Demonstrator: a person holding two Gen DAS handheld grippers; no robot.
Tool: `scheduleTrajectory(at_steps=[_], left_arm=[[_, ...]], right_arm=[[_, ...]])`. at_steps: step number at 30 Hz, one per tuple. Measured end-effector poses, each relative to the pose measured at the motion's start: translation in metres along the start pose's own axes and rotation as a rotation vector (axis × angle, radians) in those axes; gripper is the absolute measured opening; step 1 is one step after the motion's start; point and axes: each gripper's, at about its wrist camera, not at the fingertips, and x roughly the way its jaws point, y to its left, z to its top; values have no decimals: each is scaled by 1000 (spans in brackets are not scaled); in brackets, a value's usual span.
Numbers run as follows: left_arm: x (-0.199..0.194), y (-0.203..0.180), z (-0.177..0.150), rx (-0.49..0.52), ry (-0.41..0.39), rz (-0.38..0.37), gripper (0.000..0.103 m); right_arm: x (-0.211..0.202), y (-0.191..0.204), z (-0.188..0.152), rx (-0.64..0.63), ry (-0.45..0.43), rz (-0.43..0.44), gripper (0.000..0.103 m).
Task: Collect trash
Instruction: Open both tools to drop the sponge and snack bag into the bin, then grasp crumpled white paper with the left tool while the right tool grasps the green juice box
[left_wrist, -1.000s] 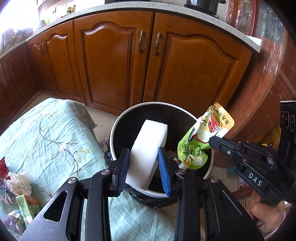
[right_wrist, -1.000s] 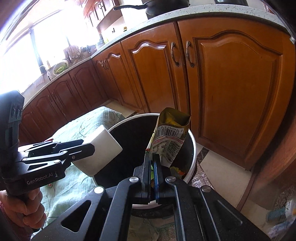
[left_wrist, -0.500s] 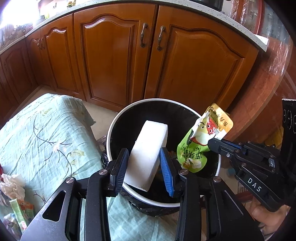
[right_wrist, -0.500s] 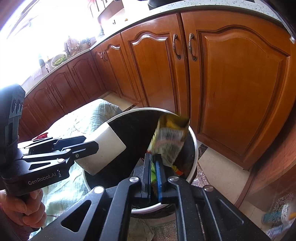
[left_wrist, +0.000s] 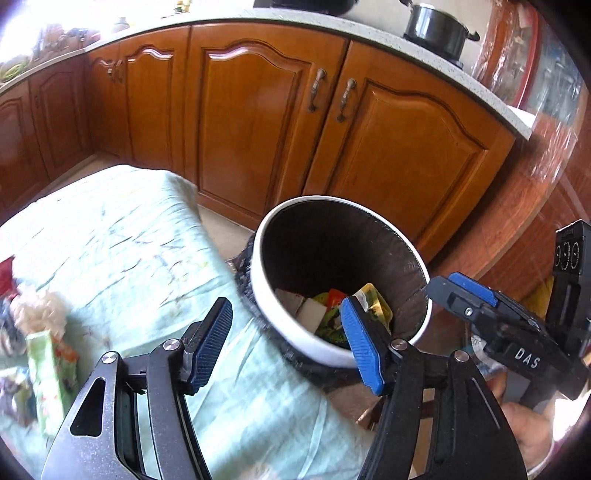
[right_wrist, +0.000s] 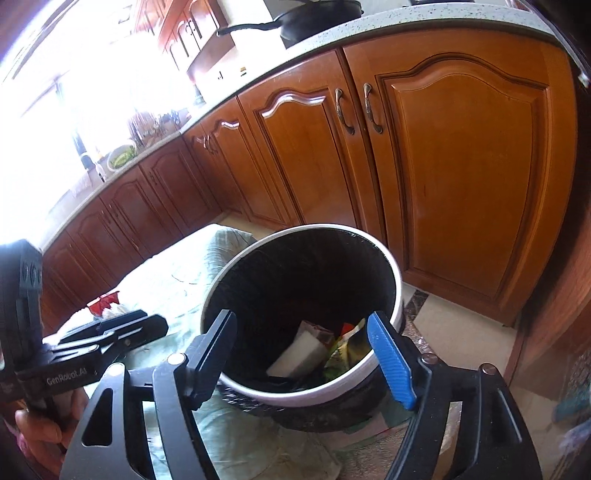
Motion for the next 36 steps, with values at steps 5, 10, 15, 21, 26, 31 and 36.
scheduleTrajectory(at_steps=[5, 10, 15, 21, 26, 31, 36], left_arm=[[-38, 31, -33, -82, -45, 35, 66], [-75, 63, -56, -150, -99, 104, 67], [-104, 97, -77, -209, -131, 161, 68], [-126, 132, -101, -292, -139, 194, 68], [-139, 152, -114, -328, -144, 223, 68], [-147, 171, -120, -368, -145, 228, 68], [-150, 184, -120, -403, -144, 210, 68]], right_arm=[[-6, 16, -16, 48, -10, 66, 88], [-8, 40, -26, 37, 18, 121, 88], [-9, 68, -35, 6, 37, 171, 88], [-3, 98, -49, -25, 80, 226, 88], [3, 120, -58, -46, 111, 258, 88], [14, 135, -63, -52, 141, 286, 88], [26, 151, -66, -58, 179, 329, 88]])
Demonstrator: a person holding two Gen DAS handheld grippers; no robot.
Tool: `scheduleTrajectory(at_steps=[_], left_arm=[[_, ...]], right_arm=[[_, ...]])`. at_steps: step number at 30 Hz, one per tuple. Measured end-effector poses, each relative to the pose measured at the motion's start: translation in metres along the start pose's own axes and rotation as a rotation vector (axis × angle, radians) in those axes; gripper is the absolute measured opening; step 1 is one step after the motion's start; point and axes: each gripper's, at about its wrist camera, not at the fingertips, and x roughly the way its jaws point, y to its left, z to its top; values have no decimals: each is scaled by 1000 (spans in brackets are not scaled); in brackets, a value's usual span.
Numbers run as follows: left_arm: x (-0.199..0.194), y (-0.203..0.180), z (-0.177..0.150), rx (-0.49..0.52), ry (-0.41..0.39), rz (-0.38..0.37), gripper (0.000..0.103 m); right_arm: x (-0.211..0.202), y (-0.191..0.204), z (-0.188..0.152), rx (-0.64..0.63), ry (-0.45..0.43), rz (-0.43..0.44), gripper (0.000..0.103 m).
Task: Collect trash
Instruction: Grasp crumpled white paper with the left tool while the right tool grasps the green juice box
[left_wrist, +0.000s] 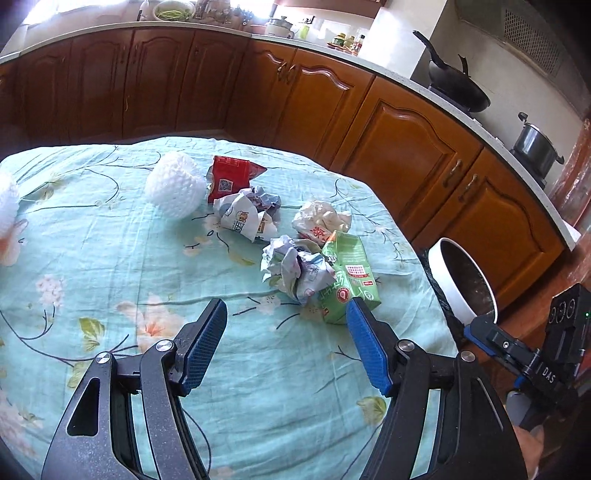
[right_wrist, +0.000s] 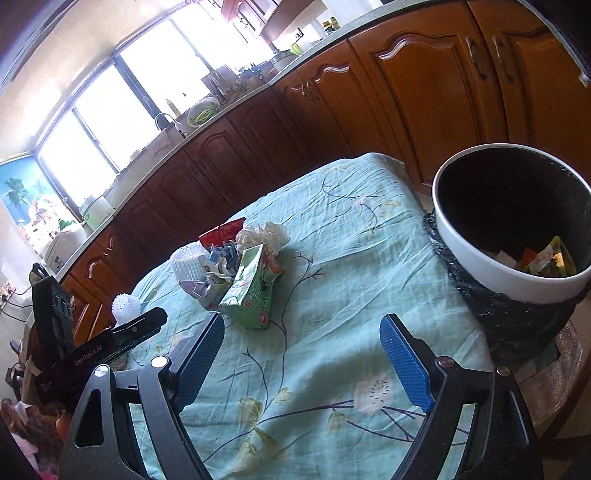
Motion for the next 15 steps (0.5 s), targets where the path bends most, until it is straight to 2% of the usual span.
scheduleTrajectory(at_steps=[7, 11, 13, 14, 15], left_arm=[[16, 5, 19, -26, 13, -35, 68], [42, 9, 31, -44, 58, -55, 66], [54, 11, 35, -48, 76, -63, 54], [58, 12, 36, -50, 85, -80, 45], [62, 13, 37, -52, 92, -93, 28]], right_arm=[[22, 13, 7, -1, 31, 29, 88], [31, 15, 11, 3, 37, 37, 88], [35, 15, 13, 5, 39, 38, 87], [37, 15, 14, 5, 38, 40, 87], [39, 15, 15, 6, 39, 40, 86]])
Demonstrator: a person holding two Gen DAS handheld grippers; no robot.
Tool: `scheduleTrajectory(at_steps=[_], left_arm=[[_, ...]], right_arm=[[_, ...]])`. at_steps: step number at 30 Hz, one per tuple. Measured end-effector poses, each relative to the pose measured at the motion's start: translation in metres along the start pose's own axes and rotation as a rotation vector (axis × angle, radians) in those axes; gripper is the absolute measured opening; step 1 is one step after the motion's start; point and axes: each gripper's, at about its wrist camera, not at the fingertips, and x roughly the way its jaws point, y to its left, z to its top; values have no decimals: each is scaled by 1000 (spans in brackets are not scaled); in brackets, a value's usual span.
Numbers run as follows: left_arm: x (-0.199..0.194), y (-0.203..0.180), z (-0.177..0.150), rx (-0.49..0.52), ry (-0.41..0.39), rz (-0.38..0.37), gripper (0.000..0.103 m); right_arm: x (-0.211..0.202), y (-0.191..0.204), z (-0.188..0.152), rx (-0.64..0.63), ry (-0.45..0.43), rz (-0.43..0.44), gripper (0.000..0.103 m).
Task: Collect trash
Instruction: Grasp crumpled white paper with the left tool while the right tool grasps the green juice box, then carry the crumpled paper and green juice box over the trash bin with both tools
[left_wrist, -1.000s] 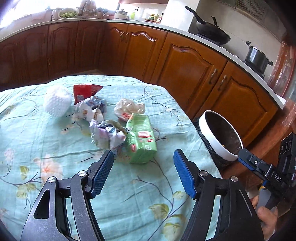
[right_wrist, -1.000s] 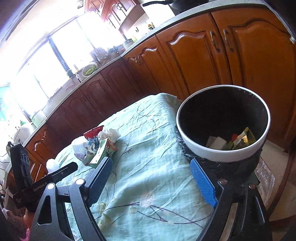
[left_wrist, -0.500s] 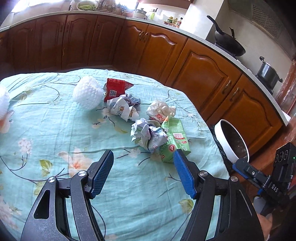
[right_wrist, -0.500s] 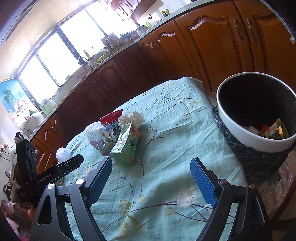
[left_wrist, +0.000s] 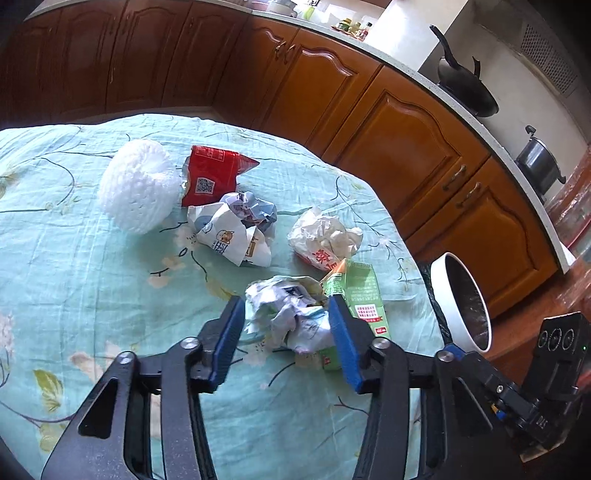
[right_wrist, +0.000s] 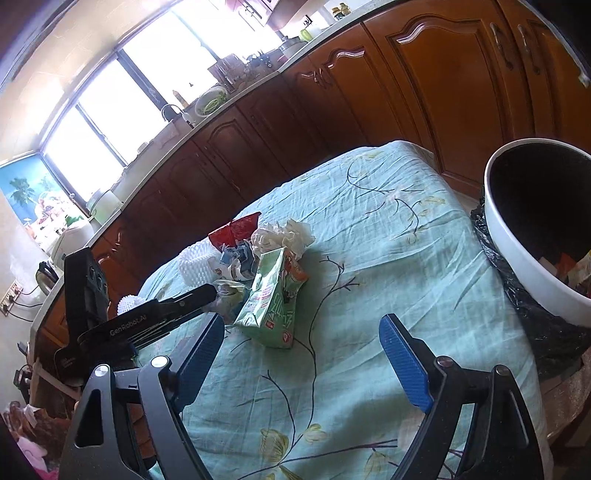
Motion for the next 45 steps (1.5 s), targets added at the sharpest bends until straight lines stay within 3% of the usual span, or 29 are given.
scheduleTrajectory(at_steps=[4, 13, 17, 19, 24, 26, 45], left_arm=[[-5, 0, 1, 28, -8, 9, 12], [-47, 26, -12, 3, -55, 60, 12], [-50, 27, -16, 3, -50, 69, 12], [-49, 23, -18, 13, -44, 70, 12], [-49, 9, -19, 43, -41, 53, 12], [-48, 1, -20, 56, -37, 37, 12], [-9, -135, -31, 278, 44, -128, 12]], right_arm=[[13, 5, 6, -3, 14, 13, 77], [70, 36, 6, -87, 103, 7, 74], [93, 43, 4, -139, 138, -33, 52], [94, 41, 4, -139, 132, -38, 49], [66, 30, 5, -133, 80, -41, 47], [52, 22, 5, -127, 61, -56, 39], [-80, -74, 12, -14, -122, -206, 39]])
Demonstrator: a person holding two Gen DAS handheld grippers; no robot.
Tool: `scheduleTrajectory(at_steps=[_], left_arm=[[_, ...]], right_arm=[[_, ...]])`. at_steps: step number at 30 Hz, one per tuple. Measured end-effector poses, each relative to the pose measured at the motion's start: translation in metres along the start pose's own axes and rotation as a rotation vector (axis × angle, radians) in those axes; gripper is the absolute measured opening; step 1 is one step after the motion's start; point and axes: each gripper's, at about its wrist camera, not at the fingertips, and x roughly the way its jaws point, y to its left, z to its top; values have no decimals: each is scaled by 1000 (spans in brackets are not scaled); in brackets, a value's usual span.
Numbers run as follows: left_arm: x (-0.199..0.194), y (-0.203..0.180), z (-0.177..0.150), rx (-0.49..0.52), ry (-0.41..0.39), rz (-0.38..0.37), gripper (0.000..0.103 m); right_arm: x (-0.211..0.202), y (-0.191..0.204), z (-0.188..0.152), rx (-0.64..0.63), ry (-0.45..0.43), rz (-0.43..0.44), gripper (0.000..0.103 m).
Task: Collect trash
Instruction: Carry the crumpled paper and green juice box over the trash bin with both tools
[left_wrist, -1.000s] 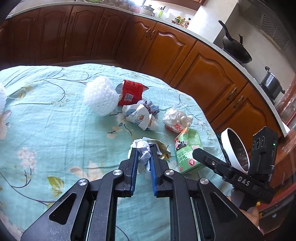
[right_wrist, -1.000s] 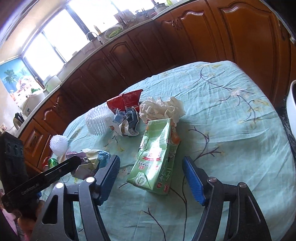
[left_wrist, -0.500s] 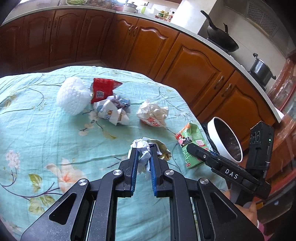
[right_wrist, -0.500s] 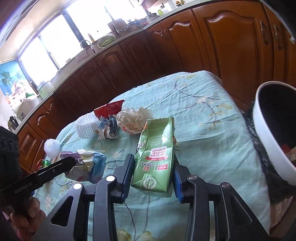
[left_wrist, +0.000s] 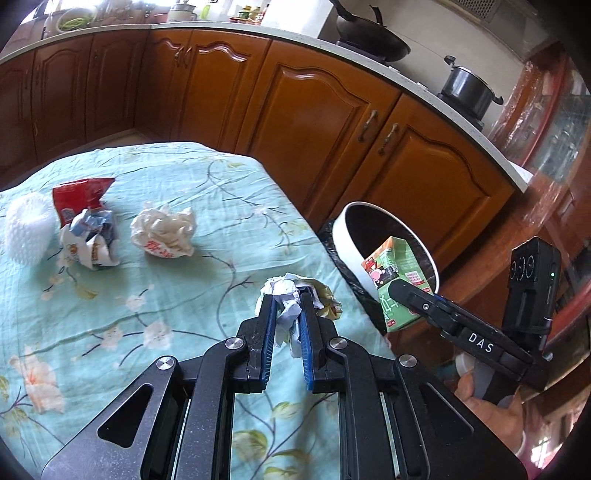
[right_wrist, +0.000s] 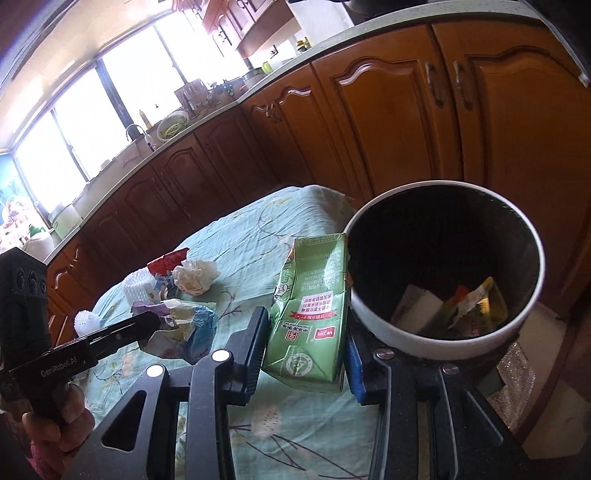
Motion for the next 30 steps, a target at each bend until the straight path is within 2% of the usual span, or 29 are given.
scheduleTrajectory(at_steps=[7, 15, 30], left_arm=[[20, -33, 13, 54, 7, -31, 12], [37, -63, 31, 85, -5, -57, 12], [81, -100, 60, 144, 12, -79, 12]], right_arm=[[-21, -34, 10, 45, -46, -50, 39], [-28, -57, 19, 67, -68, -85, 39], [-15, -86, 39, 73, -32, -126, 39]])
